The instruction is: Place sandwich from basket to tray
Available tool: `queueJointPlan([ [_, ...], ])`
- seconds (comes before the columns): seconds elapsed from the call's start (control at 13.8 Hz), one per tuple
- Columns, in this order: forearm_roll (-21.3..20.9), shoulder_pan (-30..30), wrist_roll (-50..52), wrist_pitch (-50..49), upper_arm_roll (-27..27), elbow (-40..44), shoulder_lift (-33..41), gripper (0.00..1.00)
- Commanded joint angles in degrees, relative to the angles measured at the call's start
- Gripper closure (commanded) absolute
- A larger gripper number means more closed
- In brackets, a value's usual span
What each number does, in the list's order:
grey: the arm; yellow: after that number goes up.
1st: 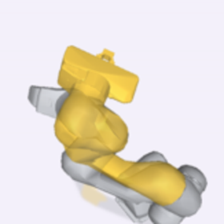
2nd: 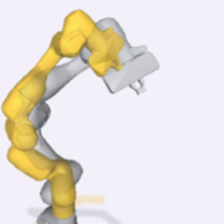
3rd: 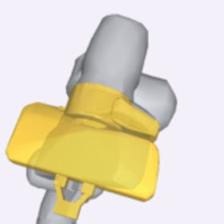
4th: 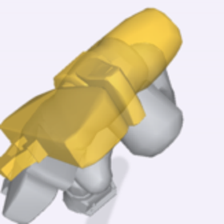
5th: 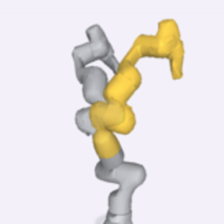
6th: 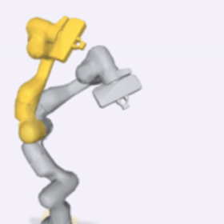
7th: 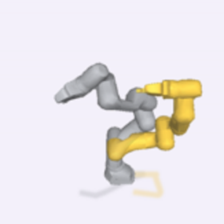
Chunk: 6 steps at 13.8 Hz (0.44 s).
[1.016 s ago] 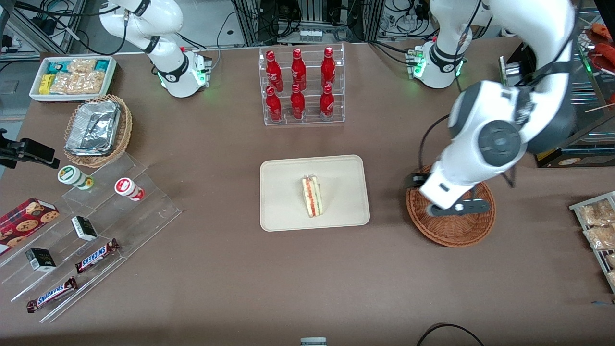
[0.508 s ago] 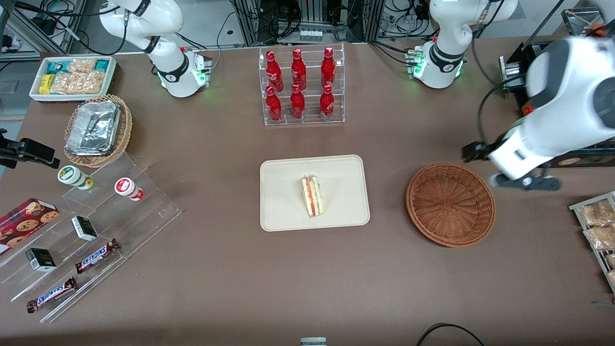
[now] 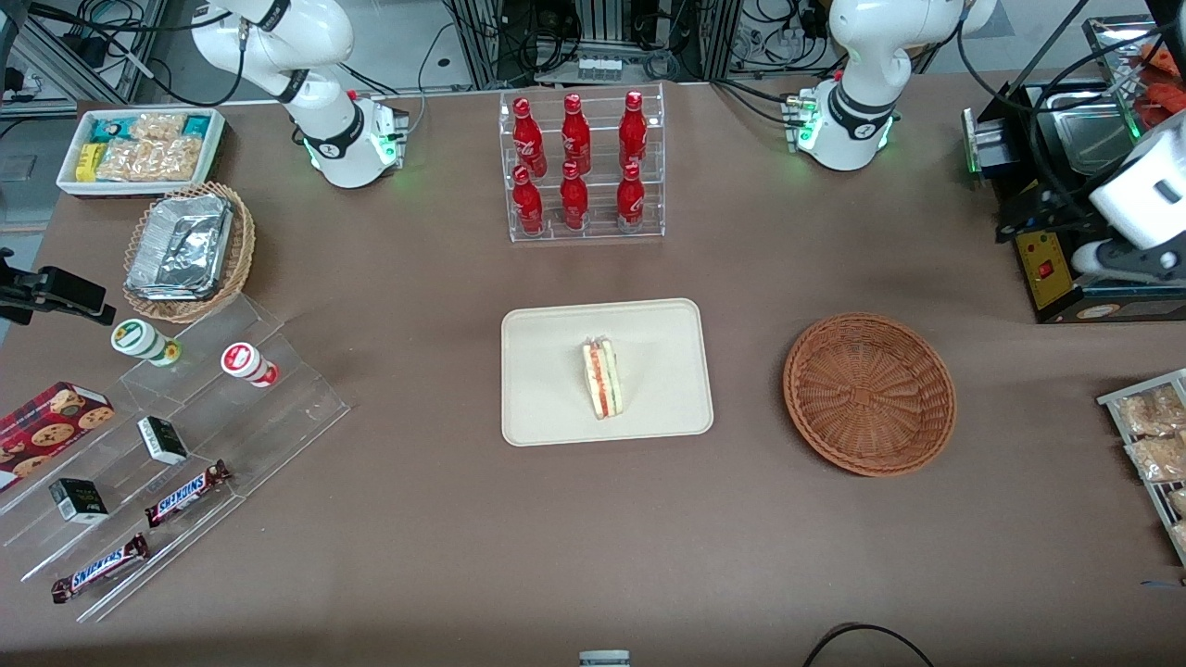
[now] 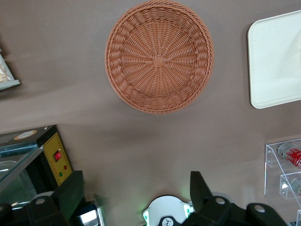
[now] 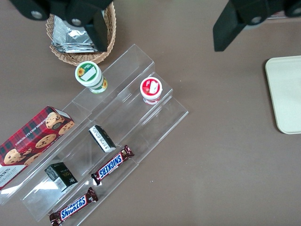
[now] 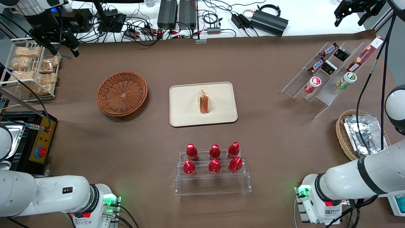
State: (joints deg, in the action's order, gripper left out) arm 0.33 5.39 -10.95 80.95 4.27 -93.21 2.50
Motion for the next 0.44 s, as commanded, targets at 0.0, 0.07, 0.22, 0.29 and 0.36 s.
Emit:
queueJointPlan([
  [0.0, -1.02, 1.82, -3.1, -2.73, 0.3, 2.42, 0.22, 0.0],
  [0.07, -2.42, 1.82, -3.64, -2.73, -0.57, 2.51, 0.48, 0.0],
  [0.22, -3.49, 1.64, -3.82, -2.47, -3.12, 3.21, 0.49, 0.0],
  [0.29, -3.32, 1.56, -3.9, -2.55, -4.35, 4.0, 0.49, 0.0],
  [0.36, -2.97, 1.47, -3.9, -2.29, -4.62, 4.0, 0.4, 0.0],
])
